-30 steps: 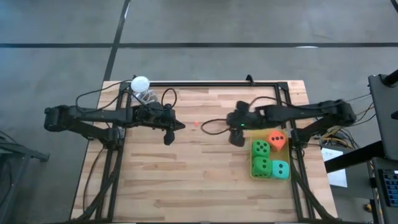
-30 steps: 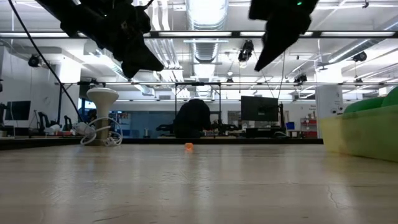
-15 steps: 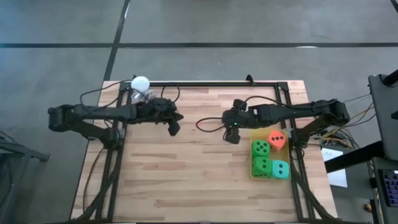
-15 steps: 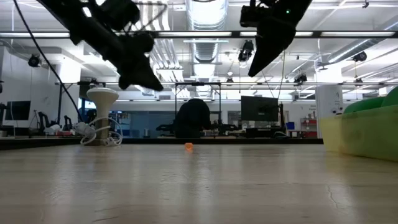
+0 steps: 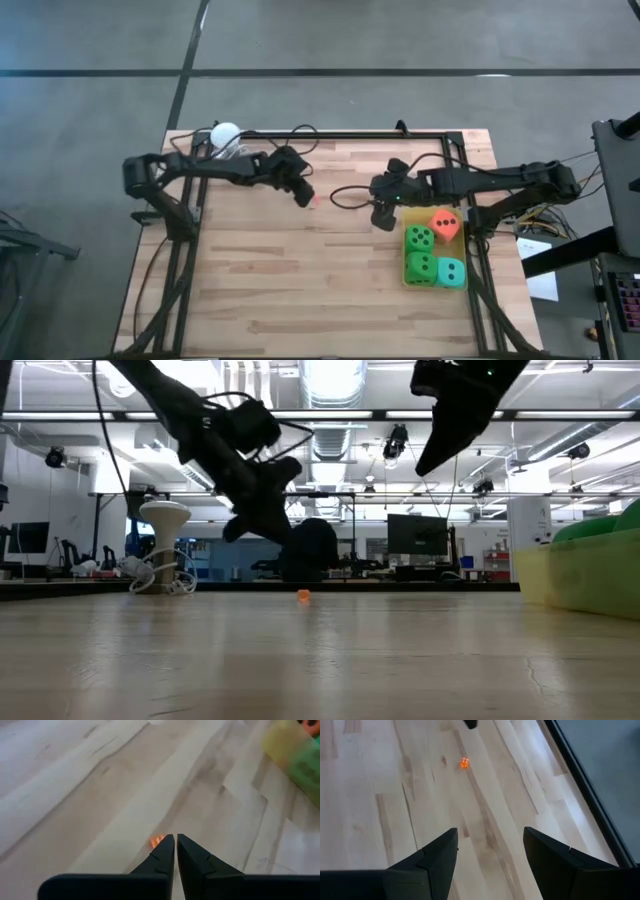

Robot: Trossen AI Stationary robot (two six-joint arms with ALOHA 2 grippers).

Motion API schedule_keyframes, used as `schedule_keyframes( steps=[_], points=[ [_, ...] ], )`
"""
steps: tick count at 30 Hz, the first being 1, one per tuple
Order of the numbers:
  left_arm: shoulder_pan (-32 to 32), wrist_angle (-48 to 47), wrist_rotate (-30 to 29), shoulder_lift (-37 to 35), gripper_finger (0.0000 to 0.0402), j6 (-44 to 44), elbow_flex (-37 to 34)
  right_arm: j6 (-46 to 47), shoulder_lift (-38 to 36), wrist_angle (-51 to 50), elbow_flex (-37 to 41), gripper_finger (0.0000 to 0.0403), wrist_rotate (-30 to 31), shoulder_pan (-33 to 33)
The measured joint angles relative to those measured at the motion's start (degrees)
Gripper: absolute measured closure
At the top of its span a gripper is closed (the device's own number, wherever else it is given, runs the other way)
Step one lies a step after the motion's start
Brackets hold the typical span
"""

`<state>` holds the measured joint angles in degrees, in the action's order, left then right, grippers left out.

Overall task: Pick & Place Dice
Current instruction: Put the small orange dice into the yellow bin

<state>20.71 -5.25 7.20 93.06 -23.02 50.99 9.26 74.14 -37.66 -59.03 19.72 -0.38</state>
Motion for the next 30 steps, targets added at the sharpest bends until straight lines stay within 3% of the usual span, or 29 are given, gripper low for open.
schedule_keyframes(
  steps=[5,9,22,30],
  points=[
    [0.00,-7.11,-0.16,3.21,0.0376,0.24,4.02,0.02,-0.51,0.71,2.27,0.0181,-0.04,0.00],
    [0.20,-10.92,-4.47,3.47,0.0376,-0.90,4.49,-0.57,-0.23,0.79,2.61,0.0181,-0.07,0.00],
    [-0.52,-10.27,-6.73,4.79,0.0376,-3.69,4.17,-2.38,-0.14,2.59,2.59,0.0181,-0.21,-0.02],
    [-0.77,-9.74,-6.12,9.07,0.0376,-4.11,5.68,-2.38,-0.14,3.11,2.59,0.0181,-0.21,-0.02]
  ],
)
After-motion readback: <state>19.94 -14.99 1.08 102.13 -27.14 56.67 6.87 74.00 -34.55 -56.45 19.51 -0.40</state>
